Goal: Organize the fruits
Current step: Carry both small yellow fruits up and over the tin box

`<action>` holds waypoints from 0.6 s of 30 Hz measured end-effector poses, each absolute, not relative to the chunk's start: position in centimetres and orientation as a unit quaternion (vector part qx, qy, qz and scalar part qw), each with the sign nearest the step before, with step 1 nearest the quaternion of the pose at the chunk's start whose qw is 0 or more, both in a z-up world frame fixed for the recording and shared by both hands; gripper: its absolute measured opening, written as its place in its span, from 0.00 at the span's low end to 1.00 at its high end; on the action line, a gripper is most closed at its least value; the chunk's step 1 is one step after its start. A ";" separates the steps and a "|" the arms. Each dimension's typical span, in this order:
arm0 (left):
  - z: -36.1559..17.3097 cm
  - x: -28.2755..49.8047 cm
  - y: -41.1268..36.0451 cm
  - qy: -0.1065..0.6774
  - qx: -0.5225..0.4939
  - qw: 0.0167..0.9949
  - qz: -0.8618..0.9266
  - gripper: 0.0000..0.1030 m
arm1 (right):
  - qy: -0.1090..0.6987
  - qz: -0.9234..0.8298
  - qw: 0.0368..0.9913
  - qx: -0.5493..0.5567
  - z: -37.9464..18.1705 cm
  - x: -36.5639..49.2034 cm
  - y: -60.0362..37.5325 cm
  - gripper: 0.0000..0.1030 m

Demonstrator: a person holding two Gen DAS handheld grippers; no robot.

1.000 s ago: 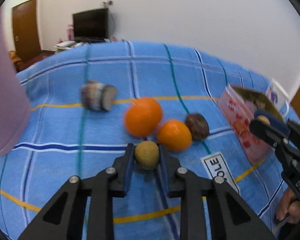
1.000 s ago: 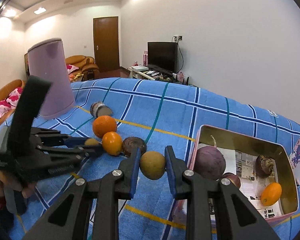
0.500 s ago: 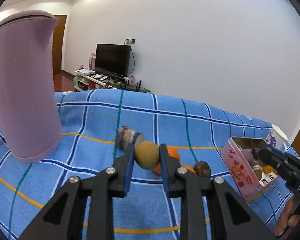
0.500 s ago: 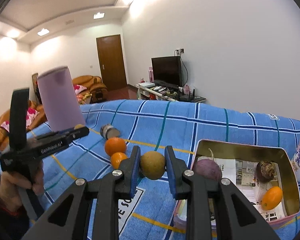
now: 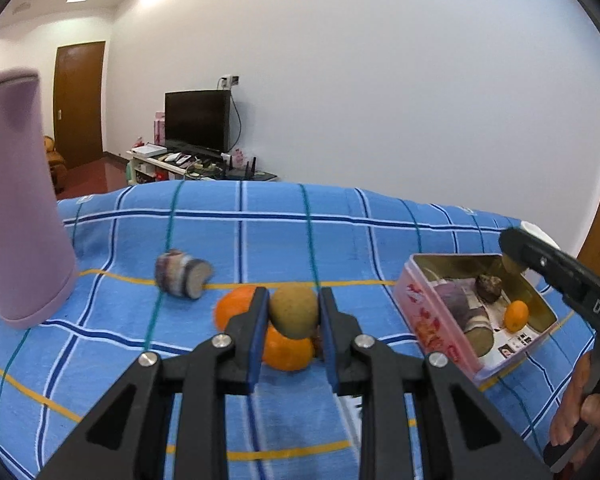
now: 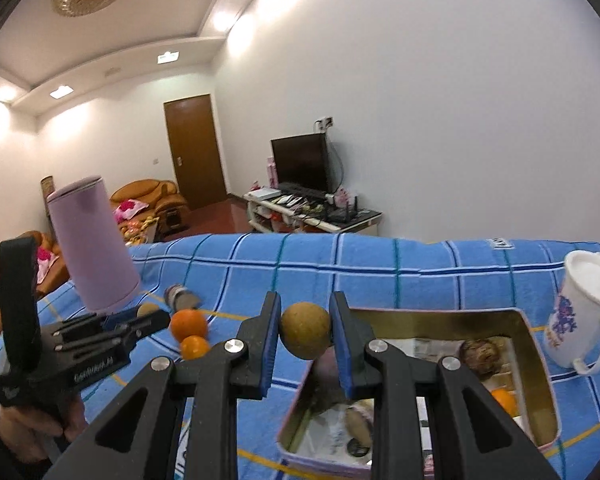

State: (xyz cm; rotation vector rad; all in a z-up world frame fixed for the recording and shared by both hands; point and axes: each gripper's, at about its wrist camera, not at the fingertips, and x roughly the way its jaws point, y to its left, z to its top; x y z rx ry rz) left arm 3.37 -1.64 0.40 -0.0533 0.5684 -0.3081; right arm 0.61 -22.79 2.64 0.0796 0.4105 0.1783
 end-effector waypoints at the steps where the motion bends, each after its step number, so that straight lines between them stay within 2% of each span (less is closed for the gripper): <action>1: 0.5 3.3 -2.1 0.279 -0.024 0.948 -0.152 0.25 | 0.202 0.084 0.975 0.039 2.7 0.6 -23.0 0.26; 18: 2.7 4.1 -10.9 0.263 0.005 0.945 -0.195 0.25 | 0.215 0.011 0.976 0.010 1.8 2.1 -29.0 0.26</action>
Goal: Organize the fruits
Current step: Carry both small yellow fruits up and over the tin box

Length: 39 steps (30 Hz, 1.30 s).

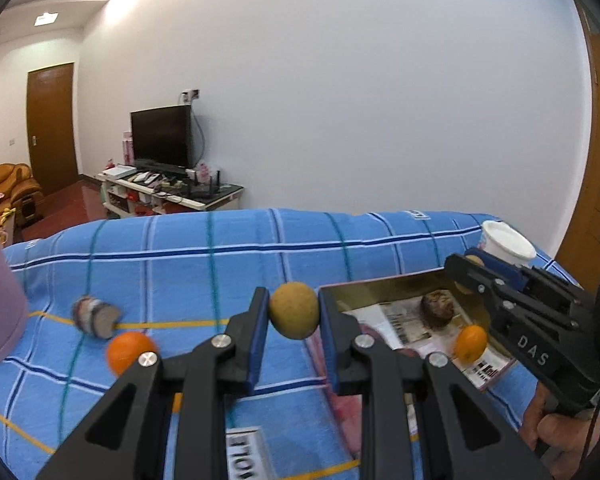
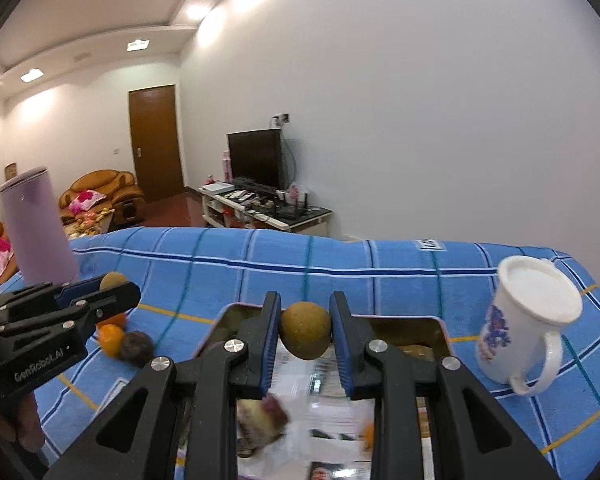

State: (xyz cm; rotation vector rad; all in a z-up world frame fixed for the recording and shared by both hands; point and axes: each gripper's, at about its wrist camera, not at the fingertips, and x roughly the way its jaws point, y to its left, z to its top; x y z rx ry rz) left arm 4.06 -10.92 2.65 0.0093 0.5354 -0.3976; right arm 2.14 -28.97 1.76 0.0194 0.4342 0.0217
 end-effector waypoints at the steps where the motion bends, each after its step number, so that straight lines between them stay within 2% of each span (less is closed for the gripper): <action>1: 2.6 4.1 -11.6 0.263 0.007 0.944 -0.198 0.25 | 0.215 0.007 0.977 0.012 1.8 2.1 -29.4 0.26; 17: 0.6 5.4 -19.6 0.290 0.040 0.929 -0.227 0.25 | 0.240 -0.038 0.970 0.028 1.3 3.1 -34.0 0.26; 39: -0.8 6.3 -21.7 0.320 0.075 0.918 -0.220 0.25 | 0.323 -0.033 0.945 0.028 -2.1 5.7 -33.8 0.26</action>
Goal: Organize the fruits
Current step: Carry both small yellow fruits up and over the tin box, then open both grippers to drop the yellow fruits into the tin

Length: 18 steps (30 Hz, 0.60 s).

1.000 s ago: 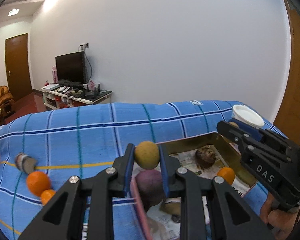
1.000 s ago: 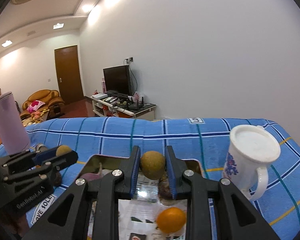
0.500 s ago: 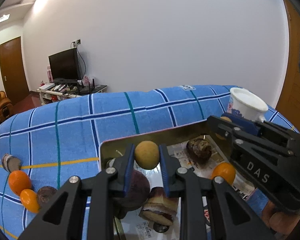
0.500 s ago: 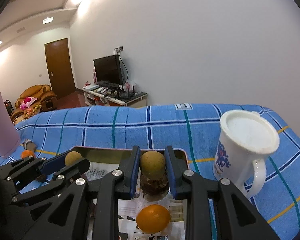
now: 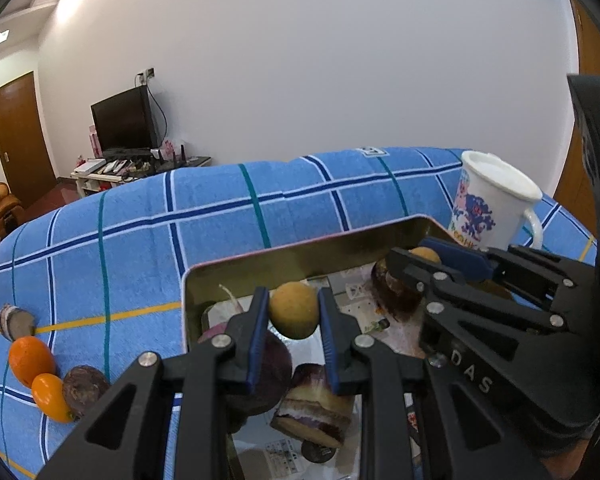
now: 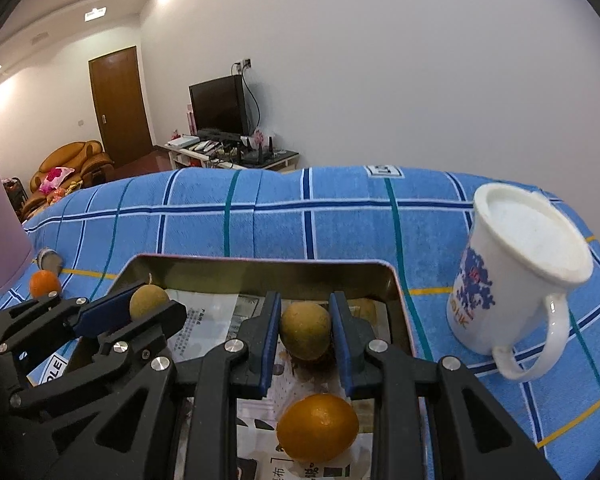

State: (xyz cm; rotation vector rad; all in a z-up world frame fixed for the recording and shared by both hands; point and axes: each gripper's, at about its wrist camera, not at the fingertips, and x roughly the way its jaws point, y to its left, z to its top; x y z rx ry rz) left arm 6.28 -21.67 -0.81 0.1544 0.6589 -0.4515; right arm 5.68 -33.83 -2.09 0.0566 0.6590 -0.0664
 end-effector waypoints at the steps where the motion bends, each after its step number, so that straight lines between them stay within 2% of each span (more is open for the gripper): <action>1: -0.8 6.4 -21.8 0.321 0.075 0.918 -0.220 0.25 | 0.325 -0.031 0.945 0.029 -2.1 5.7 -33.8 0.26; 18: -0.8 6.1 -21.8 0.318 0.077 0.921 -0.214 0.25 | 0.338 -0.018 0.939 0.066 -2.7 6.3 -34.7 0.28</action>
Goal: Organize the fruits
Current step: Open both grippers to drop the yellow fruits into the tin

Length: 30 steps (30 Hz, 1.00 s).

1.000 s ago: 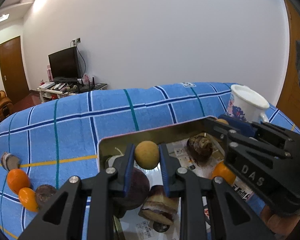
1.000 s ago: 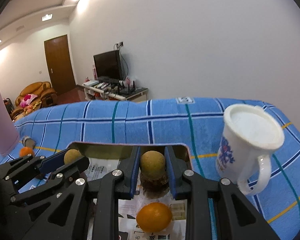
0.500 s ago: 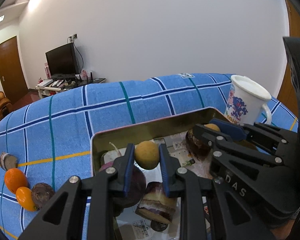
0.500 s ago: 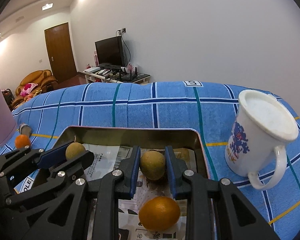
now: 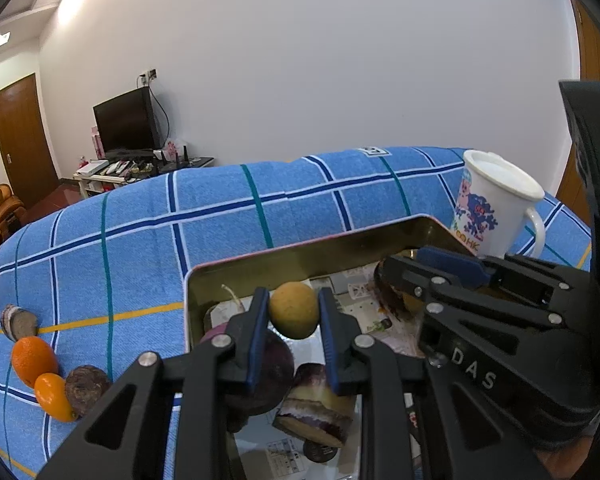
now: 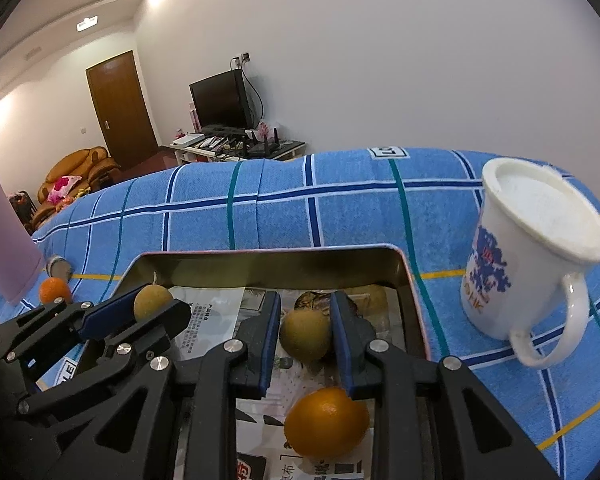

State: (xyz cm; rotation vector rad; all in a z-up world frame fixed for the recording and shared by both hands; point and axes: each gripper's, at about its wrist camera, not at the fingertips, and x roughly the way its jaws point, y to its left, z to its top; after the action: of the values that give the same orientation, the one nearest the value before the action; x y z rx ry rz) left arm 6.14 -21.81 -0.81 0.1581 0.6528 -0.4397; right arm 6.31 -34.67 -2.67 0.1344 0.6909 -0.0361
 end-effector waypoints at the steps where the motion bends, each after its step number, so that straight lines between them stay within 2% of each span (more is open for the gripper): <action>1: -0.8 6.1 -21.7 0.318 0.077 0.921 -0.214 0.25 | 0.338 -0.017 0.939 0.065 -2.7 6.3 -34.6 0.28; 4: -0.8 5.9 -21.5 0.315 0.076 0.923 -0.210 0.26 | 0.337 -0.018 0.939 0.065 -2.7 6.3 -34.6 0.30; 6: -0.7 5.8 -21.3 0.310 0.074 0.926 -0.203 0.29 | 0.334 -0.021 0.940 0.068 -2.6 6.2 -34.7 0.36; 11: 0.1 4.9 -20.3 0.280 0.073 0.941 -0.177 0.55 | 0.312 -0.025 0.946 0.084 -1.9 5.5 -35.4 0.39; 12: 0.3 4.7 -20.1 0.274 0.074 0.943 -0.175 0.68 | 0.305 -0.028 0.948 0.088 -1.7 5.3 -35.6 0.44; 13: 0.5 4.4 -20.0 0.266 0.074 0.945 -0.176 0.86 | 0.298 -0.028 0.949 0.094 -1.5 5.1 -35.8 0.51; 14: 0.9 4.0 -19.9 0.255 0.074 0.948 -0.177 0.99 | 0.285 -0.024 0.953 0.104 -1.2 4.8 -36.0 0.72; 15: 1.3 3.6 -19.7 0.241 0.073 0.952 -0.173 1.00 | 0.270 -0.021 0.956 0.109 -0.8 4.4 -36.1 0.82; 21: 2.0 2.4 -19.4 0.218 0.092 0.958 -0.159 1.00 | 0.227 -0.029 0.970 0.079 0.3 3.6 -34.8 0.82; 30: 2.1 2.9 -15.8 0.214 0.063 0.970 -0.100 1.00 | 0.179 -0.061 0.981 0.048 1.0 2.0 -33.9 0.82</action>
State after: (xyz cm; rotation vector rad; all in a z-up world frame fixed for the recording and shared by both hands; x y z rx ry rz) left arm 2.88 -15.80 2.14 0.1271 0.4333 -0.2011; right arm 2.03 -33.86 0.96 0.0973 0.3605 -0.1236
